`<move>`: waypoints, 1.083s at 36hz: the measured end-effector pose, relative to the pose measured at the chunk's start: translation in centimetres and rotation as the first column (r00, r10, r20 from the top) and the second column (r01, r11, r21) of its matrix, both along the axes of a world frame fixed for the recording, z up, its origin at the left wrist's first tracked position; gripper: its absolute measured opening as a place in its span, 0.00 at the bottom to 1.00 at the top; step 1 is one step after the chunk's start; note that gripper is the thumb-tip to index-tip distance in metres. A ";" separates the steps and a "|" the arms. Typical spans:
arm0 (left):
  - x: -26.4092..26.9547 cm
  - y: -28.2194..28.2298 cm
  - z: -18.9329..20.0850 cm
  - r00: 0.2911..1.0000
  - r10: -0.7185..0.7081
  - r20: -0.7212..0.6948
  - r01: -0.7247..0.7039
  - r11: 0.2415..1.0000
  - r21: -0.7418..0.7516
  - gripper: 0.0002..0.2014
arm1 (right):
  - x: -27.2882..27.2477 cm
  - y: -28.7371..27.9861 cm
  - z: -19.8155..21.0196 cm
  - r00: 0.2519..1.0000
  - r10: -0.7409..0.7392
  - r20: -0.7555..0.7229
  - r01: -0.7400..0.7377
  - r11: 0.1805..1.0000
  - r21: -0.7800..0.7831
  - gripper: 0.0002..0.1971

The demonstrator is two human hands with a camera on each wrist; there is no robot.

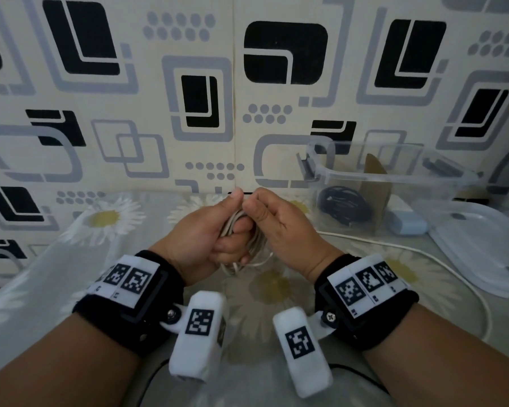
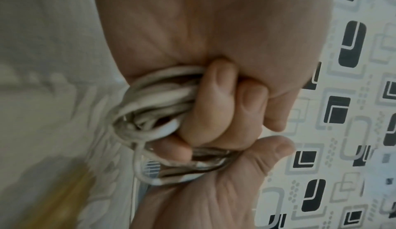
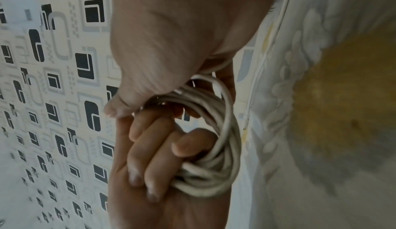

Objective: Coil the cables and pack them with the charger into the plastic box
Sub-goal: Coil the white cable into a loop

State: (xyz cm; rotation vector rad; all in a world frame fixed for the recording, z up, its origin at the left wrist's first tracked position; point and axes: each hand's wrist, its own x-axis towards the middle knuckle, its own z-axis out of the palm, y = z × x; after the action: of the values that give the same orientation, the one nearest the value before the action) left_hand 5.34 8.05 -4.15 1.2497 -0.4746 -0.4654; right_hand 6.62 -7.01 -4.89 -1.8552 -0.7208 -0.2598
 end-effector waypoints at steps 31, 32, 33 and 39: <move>-0.1 -1.4 -0.4 0.989 -0.011 -0.149 -0.013 0.987 -0.161 0.23 | 0.4 0.8 -0.2 0.931 -0.349 0.105 0.333 0.932 0.140 0.25; 0.0 -1.4 -0.4 0.989 -0.001 -0.150 -0.024 0.986 -0.165 0.23 | 0.5 0.7 -0.2 0.930 -0.351 0.110 0.335 0.932 0.140 0.25; 0.0 -1.5 -0.4 0.989 0.013 -0.149 -0.038 0.986 -0.164 0.22 | 0.5 0.6 -0.3 0.930 -0.349 0.112 0.334 0.933 0.135 0.25; 0.0 -1.4 -0.6 0.992 0.068 -0.104 -0.081 0.988 -0.128 0.21 | 0.5 0.6 -0.3 0.941 -0.326 0.087 0.316 0.942 0.117 0.25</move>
State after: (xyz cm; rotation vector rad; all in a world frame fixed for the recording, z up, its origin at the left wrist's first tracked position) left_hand 5.36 6.63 -4.74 1.1078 -0.3670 -0.4239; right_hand 7.13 -6.44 -5.23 -1.8667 -0.4609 -0.5989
